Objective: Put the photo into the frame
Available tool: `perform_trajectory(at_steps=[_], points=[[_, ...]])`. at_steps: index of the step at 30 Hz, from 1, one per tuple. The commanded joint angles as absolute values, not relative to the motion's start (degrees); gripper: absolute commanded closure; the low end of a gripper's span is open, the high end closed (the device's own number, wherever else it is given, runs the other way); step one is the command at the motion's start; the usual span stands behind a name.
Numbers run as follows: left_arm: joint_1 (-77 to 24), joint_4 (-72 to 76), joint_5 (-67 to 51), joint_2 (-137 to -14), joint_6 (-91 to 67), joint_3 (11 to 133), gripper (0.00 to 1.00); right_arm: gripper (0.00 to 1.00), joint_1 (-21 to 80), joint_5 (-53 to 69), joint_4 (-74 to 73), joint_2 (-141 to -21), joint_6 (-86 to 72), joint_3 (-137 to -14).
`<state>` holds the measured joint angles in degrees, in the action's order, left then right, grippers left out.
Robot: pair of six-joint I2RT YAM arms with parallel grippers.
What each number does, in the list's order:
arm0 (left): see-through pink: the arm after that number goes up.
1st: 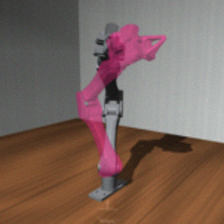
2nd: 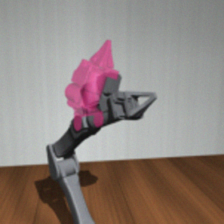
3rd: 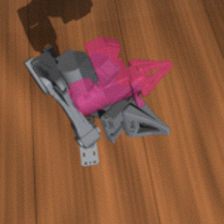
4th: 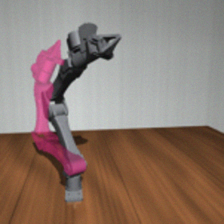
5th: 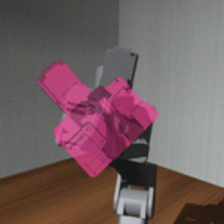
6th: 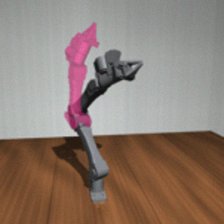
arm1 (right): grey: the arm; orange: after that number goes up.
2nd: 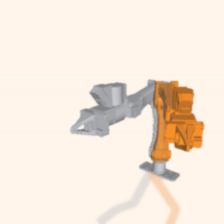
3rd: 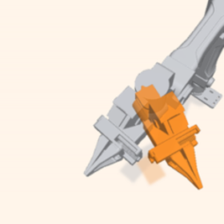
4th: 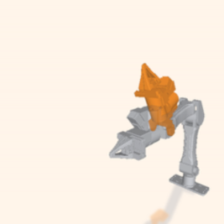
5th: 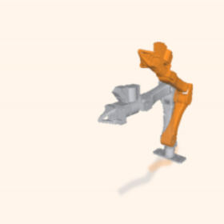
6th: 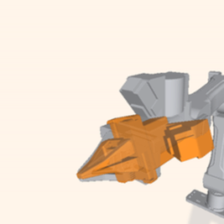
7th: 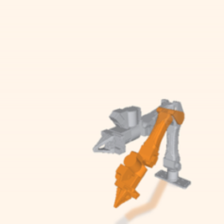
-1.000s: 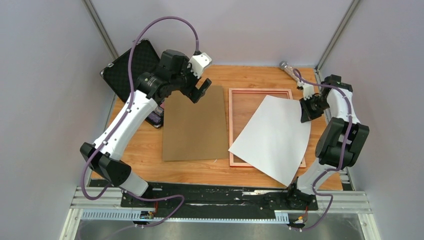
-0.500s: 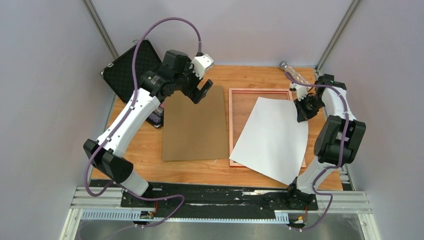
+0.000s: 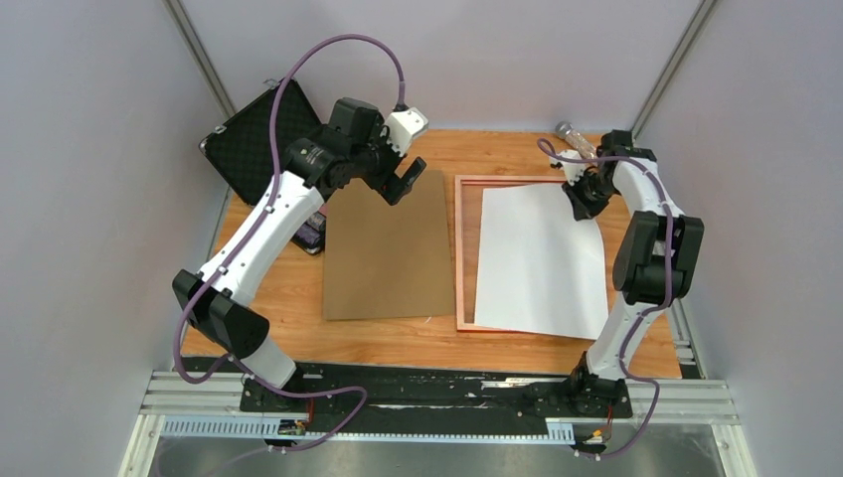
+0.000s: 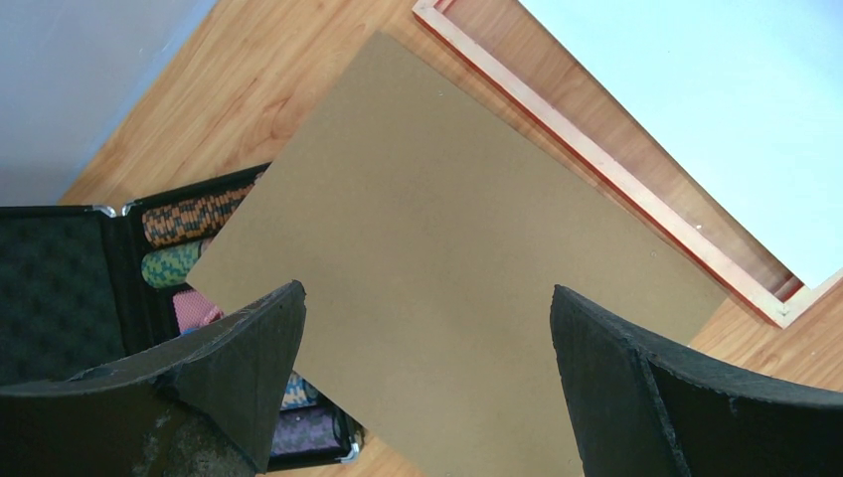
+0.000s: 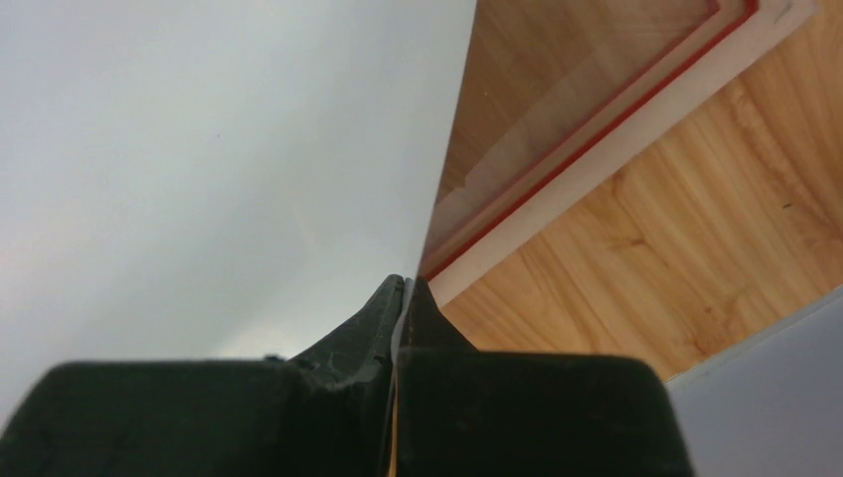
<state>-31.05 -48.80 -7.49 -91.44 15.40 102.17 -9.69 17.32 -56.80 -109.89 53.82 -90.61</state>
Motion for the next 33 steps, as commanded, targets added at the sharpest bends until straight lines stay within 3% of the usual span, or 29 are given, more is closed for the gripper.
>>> perform_trajectory(at_steps=[1, 23, 33], points=[[-31.0, -47.9, -8.0, -91.5, 16.3, 104.5, 0.0, 1.0, -8.3, 17.3, -53.7, -112.6, 53.5, -96.1], [-31.0, -46.9, -8.0, -91.4, 16.6, 103.4, 0.0, 1.0, -5.4, 21.4, -60.8, -125.9, 39.7, -112.4], [-31.0, -46.9, -7.8, -91.1, 16.6, 102.9, 0.0, 1.0, -5.3, 21.7, -61.8, -127.8, 36.6, -113.3]])
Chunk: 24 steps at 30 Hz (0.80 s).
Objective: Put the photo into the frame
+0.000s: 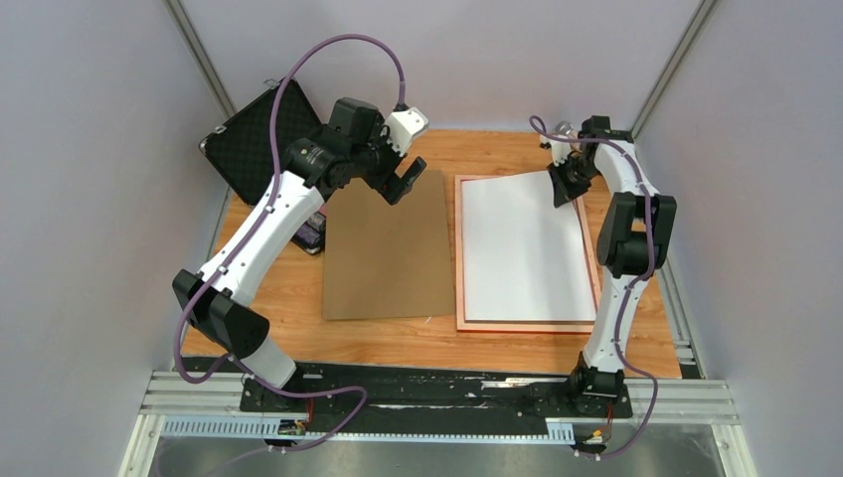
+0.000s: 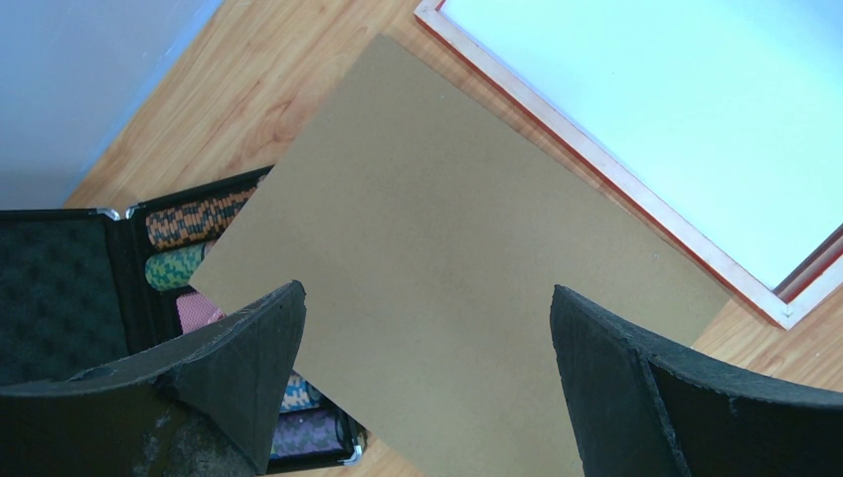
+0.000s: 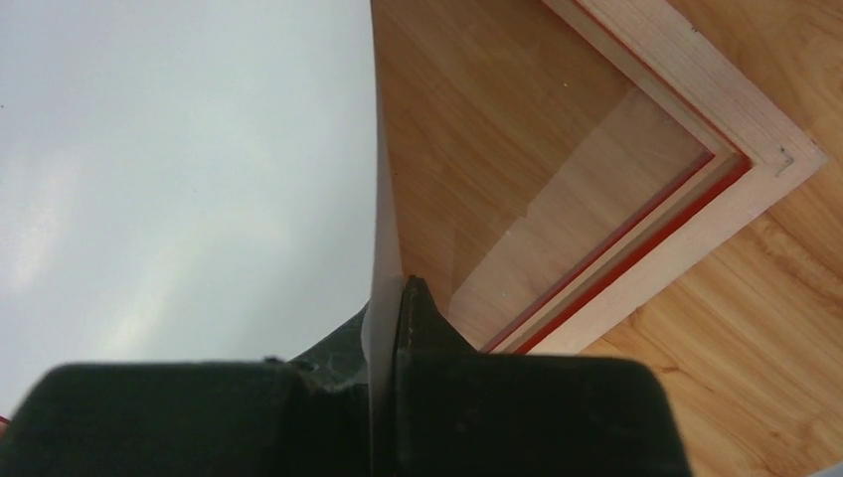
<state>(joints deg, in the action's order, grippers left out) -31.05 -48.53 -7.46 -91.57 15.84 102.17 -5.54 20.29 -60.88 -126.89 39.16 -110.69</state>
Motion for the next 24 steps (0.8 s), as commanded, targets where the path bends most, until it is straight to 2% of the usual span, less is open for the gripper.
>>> perform_trajectory(at_steps=[1, 24], points=[[-31.0, -47.0, -7.8, -91.1, 16.6, 102.9, 0.0, 1.0, -5.3, 21.6, -61.9, -127.9, 36.4, -113.2], [-31.0, -46.8, -7.6, -90.7, 17.1, 101.8, 0.0, 0.97, -5.3, 16.7, -61.5, -129.5, 36.8, -114.5]])
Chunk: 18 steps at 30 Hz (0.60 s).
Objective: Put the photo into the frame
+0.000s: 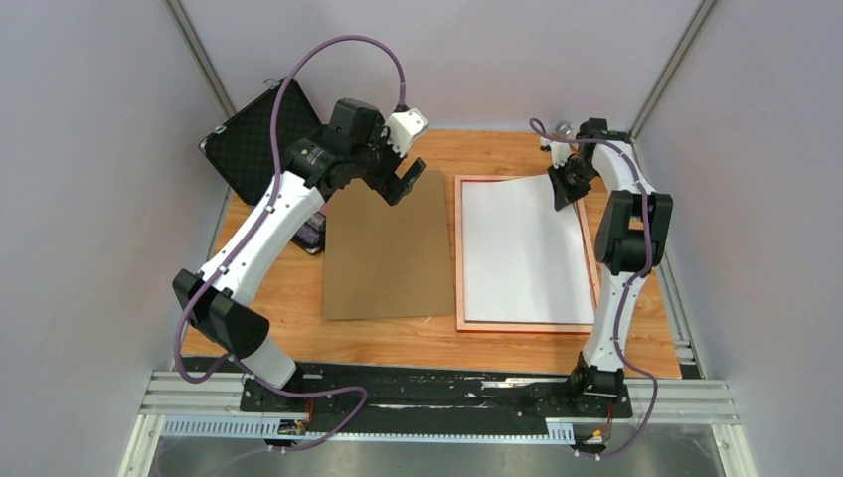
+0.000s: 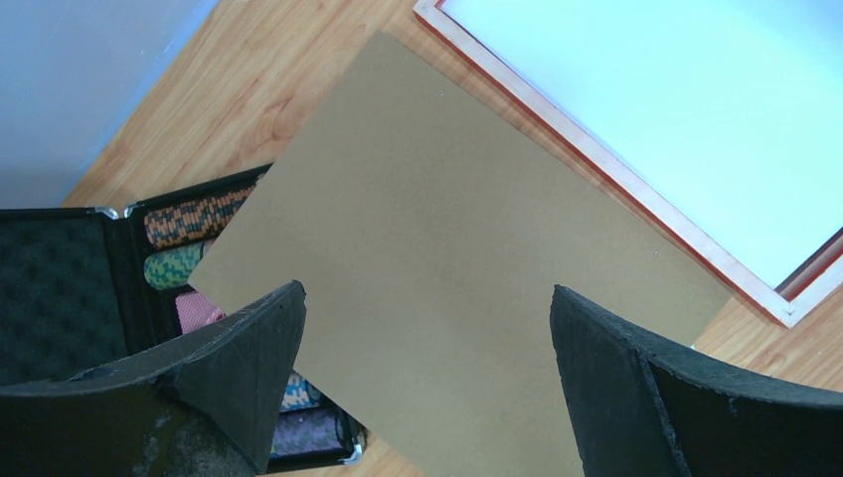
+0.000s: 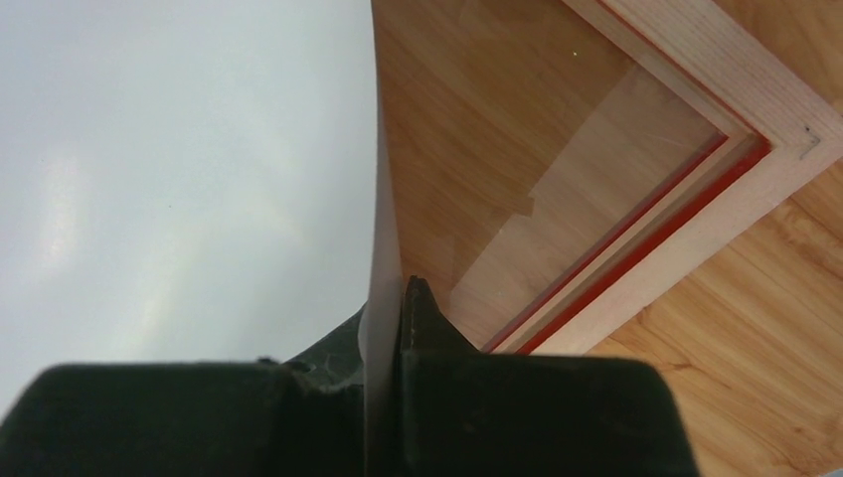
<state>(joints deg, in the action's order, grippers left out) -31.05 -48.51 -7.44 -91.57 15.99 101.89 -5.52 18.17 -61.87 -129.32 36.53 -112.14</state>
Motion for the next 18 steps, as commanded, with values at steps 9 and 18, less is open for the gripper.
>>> perform_trajectory(at_steps=[9, 18], points=[[-31.0, -46.7, -7.7, -90.8, 17.0, 101.6, 0.0, 0.81, -5.3, 16.7, -61.3, -129.6, 36.7, -114.4], [-31.0, -46.4, -7.5, -90.4, 17.0, 100.5, 0.0, 0.57, -5.0, 16.9, -60.1, -129.1, 35.5, -114.3]])
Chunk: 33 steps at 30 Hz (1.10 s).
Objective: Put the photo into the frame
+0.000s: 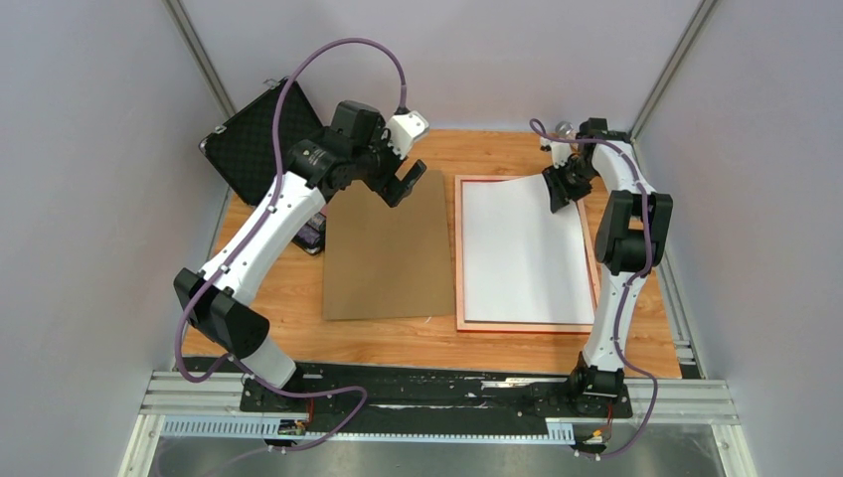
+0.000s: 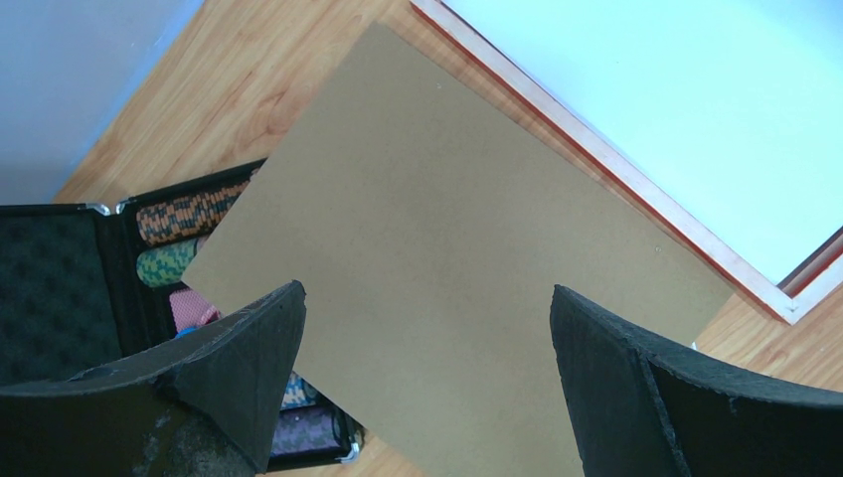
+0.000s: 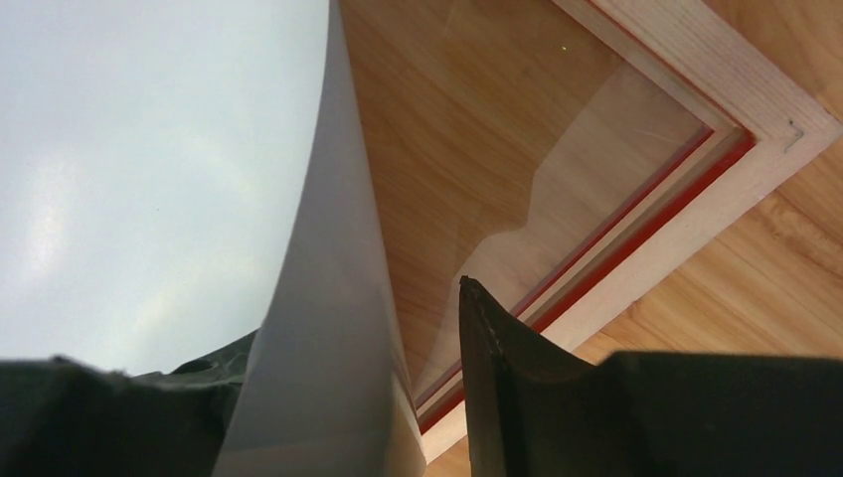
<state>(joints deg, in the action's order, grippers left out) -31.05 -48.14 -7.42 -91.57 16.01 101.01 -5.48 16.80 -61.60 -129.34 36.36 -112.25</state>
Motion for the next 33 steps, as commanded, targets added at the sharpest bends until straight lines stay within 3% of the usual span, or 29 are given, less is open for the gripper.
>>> perform_trajectory(at_steps=[1, 6, 18, 29, 33], points=[[-31.0, -46.5, -7.4, -90.4, 17.1, 100.3, 0.0, 0.55, -4.9, 16.7, -60.1, -129.1, 35.4, -114.3], [-31.0, -46.3, -7.1, -90.2, 17.2, 100.0, 0.0, 0.47, -4.4, 15.9, -59.8, -128.9, 34.9, -114.8], [-31.0, -46.2, -7.0, -89.4, 17.3, 99.1, 0.0, 0.41, -3.9, 13.5, -59.6, -128.4, 34.8, -115.2], [-31.0, -46.1, -6.8, -88.8, 17.5, 98.5, 0.0, 0.15, -3.9, 11.3, -58.1, -124.3, 34.0, -115.5], [-31.0, -46.1, -6.5, -88.4, 17.7, 98.2, 0.0, 0.12, -3.9, 10.5, -57.9, -122.7, 33.7, -115.4]])
